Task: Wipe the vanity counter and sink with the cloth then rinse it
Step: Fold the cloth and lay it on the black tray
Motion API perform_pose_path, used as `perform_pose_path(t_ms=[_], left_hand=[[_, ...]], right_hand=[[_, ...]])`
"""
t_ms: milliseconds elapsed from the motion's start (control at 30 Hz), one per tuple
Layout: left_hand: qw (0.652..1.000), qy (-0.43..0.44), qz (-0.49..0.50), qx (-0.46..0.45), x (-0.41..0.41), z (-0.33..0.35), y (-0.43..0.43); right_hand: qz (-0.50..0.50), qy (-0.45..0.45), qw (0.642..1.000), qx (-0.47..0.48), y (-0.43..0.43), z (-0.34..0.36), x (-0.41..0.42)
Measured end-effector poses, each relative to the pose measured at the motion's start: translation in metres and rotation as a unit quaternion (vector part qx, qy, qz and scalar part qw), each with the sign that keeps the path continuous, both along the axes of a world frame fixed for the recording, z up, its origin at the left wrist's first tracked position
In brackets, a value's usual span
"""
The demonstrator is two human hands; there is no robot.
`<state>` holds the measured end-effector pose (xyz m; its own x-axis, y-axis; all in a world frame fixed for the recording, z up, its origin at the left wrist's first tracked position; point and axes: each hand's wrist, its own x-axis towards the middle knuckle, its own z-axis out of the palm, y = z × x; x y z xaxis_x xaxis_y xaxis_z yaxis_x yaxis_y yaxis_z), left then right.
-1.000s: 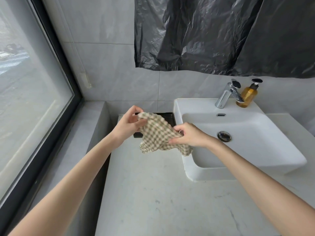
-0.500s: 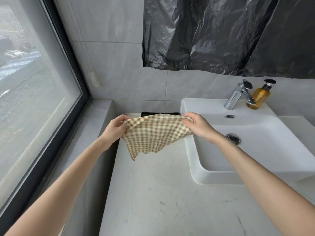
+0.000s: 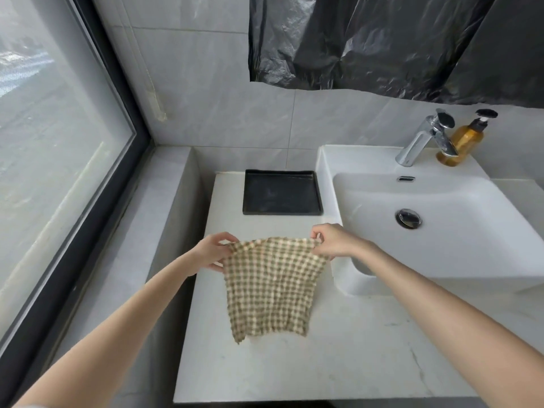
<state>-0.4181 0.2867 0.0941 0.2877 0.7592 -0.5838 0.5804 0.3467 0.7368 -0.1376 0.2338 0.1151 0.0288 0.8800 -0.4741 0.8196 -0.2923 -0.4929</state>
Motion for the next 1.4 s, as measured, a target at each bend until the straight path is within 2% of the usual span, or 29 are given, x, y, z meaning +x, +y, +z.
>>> perform_pose_path(t_ms=[100,167,233,367,467,600,767,800,900,1000,1067,1133,1167,1233,1300,1400], left_hand=[[0.997,0.059,0.025,0.043,0.006,-0.031,0.006],[0.995,0.076,0.054,0.046,0.007,-0.043,0.012],[0.994,0.058,0.093,0.013,0.007,-0.05,0.019],[0.984,-0.027,0.173,-0.016,0.008,-0.053,0.03],[0.982,-0.056,0.181,-0.027,0.003,-0.058,0.028],[0.984,-0.096,0.137,-0.065,-0.013,-0.063,0.01],[0.953,-0.166,0.202,-0.153,-0.02,-0.068,-0.022],[0.956,-0.157,0.192,-0.154,-0.02,-0.069,-0.03],[0.989,-0.059,0.108,-0.087,-0.02,-0.08,-0.045],[0.999,0.04,0.018,-0.028,-0.021,-0.082,-0.051],[0.982,0.168,-0.074,0.048,-0.02,-0.076,-0.051],[0.921,0.318,-0.128,0.186,-0.019,-0.075,-0.046],[0.902,0.339,-0.122,0.237,-0.017,-0.076,-0.042],[0.903,0.301,-0.118,0.283,-0.011,-0.081,-0.034],[0.903,0.267,-0.17,0.289,-0.002,-0.088,-0.024],[0.887,0.291,-0.219,0.282,0.011,-0.098,-0.011]], right_hand=[[0.039,-0.117,0.992,0.04,0.012,-0.031,-0.006],[0.034,-0.145,0.986,0.068,0.021,-0.045,-0.01],[0.021,-0.164,0.98,0.113,0.032,-0.052,-0.01],[-0.01,-0.151,0.971,0.185,0.044,-0.057,-0.003],[0.008,-0.137,0.969,0.207,0.035,-0.06,-0.004],[0.024,-0.077,0.976,0.203,0.005,-0.068,-0.007],[0.065,-0.061,0.982,0.165,-0.041,-0.087,-0.013],[0.072,-0.058,0.984,0.151,-0.047,-0.092,-0.013],[0.093,-0.052,0.988,0.116,-0.059,-0.099,-0.014],[0.129,-0.09,0.987,0.026,-0.063,-0.094,-0.016],[0.128,-0.129,0.983,0.008,-0.062,-0.089,-0.018],[0.095,-0.136,0.984,0.059,-0.056,-0.087,-0.021],[0.076,-0.13,0.985,0.085,-0.052,-0.087,-0.022],[0.049,-0.117,0.986,0.105,-0.041,-0.091,-0.026],[0.042,-0.114,0.988,0.096,-0.029,-0.096,-0.03],[0.051,-0.135,0.987,0.071,-0.014,-0.105,-0.033]])
